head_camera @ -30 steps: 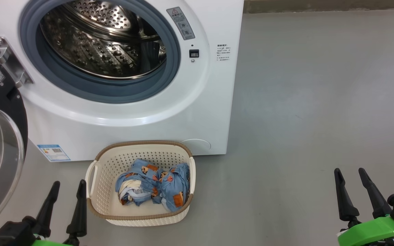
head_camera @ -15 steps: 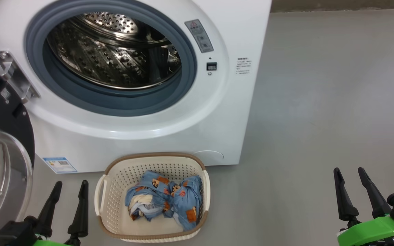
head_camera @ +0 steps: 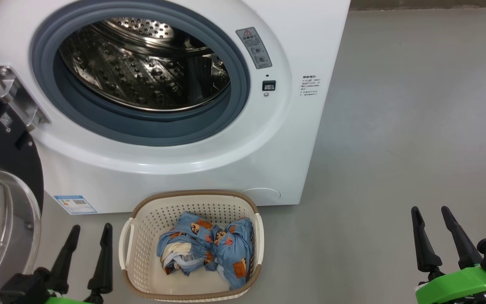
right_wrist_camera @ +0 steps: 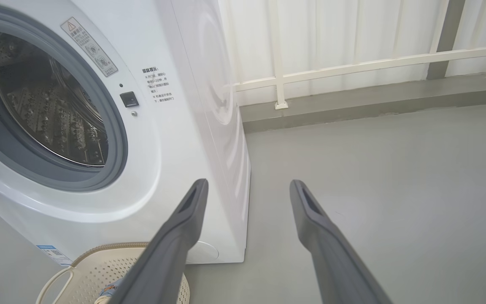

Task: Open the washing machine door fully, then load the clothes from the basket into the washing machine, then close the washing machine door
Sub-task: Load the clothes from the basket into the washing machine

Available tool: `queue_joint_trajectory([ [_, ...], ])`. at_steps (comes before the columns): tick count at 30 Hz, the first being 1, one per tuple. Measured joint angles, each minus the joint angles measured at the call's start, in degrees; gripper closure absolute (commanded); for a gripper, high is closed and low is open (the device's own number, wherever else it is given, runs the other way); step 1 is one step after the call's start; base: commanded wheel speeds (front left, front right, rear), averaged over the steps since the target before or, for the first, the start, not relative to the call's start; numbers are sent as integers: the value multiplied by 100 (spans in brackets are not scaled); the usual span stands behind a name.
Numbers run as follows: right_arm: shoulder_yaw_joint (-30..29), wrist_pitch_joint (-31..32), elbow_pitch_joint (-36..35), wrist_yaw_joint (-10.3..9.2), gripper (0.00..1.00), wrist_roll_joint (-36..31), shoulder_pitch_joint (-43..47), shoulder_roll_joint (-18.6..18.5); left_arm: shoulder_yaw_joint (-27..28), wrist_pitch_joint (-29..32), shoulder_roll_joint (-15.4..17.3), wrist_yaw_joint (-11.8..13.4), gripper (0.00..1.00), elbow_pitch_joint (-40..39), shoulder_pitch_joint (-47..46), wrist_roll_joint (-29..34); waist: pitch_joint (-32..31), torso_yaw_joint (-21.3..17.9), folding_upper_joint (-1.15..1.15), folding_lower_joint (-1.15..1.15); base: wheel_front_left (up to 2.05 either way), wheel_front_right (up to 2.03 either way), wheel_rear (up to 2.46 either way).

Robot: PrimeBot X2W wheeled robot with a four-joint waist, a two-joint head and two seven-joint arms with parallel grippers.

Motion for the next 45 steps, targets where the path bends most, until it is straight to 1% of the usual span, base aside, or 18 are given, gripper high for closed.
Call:
queue_joint_trajectory([
  [6, 8, 0, -11, 0, 0, -1, -14, 38, -12, 0, -193, 0, 0, 237, -9, 1, 88, -6, 0, 0, 0, 0, 0],
  [9, 4, 0, -25, 0, 0, -3, -82, 98, -99, 0, -313, 0, 0, 514, -52, 52, 206, -12, 0, 0, 0, 0, 0],
  [14, -12, 0, -80, 0, 0, -20, -194, 190, -249, 1, -354, 0, 0, 924, -293, 112, 429, -28, 0, 0, 0, 0, 0],
  [21, -30, 0, -162, 0, 0, -78, -568, 331, -519, 1, -378, 0, 0, 1534, -882, 144, 881, -95, 0, 0, 0, 0, 0],
  [26, -36, -1, -194, 0, 0, -118, -829, 392, -811, 0, -326, 0, 0, 1971, -1368, 140, 1261, -167, 0, 0, 0, 0, 0],
  [33, -22, -1, -229, 0, 0, -158, -1079, 521, -1217, 1, -209, 0, 0, 2787, -2065, 82, 1779, -292, 0, 0, 0, 0, 0],
  [40, 56, -1, -302, 0, 0, -176, -1469, 561, -1634, 0, -35, 0, 0, 3567, -2776, -93, 2297, -455, 0, 0, 0, 0, 0],
  [45, 120, -1, -371, 0, 0, -218, -1674, 580, -2006, 1, 148, 0, 0, 4094, -3260, -253, 2664, -583, 0, 0, 0, 0, 0],
])
